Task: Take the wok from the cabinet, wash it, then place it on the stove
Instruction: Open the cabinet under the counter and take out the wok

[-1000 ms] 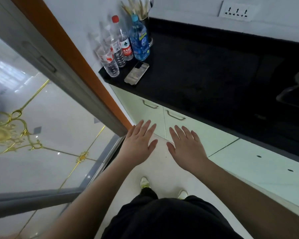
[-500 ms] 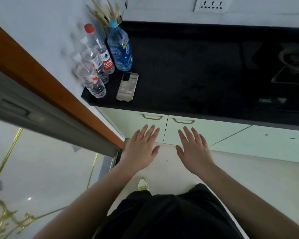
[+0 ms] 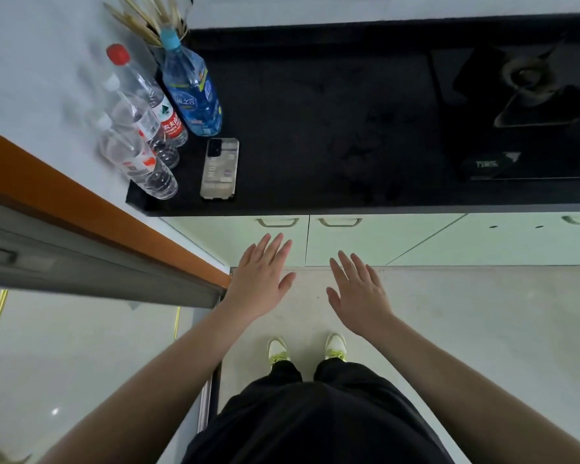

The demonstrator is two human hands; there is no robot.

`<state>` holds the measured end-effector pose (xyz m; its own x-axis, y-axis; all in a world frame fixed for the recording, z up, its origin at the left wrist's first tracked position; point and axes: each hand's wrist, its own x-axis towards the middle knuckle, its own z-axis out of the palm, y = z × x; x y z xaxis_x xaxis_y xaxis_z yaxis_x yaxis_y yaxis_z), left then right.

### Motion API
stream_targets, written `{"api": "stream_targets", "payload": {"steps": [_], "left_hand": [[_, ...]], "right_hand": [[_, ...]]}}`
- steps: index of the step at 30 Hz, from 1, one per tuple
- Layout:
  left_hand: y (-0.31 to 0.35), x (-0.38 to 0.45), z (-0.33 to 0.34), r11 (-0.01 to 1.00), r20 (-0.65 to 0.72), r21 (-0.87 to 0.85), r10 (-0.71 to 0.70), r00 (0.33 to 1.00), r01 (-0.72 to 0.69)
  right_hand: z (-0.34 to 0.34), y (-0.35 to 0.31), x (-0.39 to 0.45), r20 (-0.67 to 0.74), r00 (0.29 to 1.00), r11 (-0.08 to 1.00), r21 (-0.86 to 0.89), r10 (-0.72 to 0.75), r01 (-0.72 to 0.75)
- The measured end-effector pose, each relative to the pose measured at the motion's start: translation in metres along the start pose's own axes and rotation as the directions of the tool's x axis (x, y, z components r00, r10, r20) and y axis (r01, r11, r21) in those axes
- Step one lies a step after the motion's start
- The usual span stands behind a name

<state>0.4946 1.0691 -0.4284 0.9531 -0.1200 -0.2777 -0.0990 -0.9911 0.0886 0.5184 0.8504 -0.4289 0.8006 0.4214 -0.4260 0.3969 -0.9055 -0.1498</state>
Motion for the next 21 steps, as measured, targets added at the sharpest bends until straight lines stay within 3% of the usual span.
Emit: {"api": "stream_targets", "payload": {"steps": [10,17,21], "left_hand": [[0.012,0.038,0.026,0.997,0.083,0.073,-0.018,0.996,0.012],[-0.005,0.082,0.055,0.998,0.15,0.057,-0.003,0.989,-0.005],[-0.017,0.108,0.066,0.999,0.161,0.039,-0.032,0.986,0.026]], "right_hand": [[0.0,0.017,0.059,0.012,0.999,0.999,0.001,-0.047,0.047],[0.02,0.014,0.106,0.116,0.992,0.999,0.021,0.044,-0.047],[0.029,0.009,0.126,0.062,0.993,0.995,0.015,0.101,-0.102]]}}
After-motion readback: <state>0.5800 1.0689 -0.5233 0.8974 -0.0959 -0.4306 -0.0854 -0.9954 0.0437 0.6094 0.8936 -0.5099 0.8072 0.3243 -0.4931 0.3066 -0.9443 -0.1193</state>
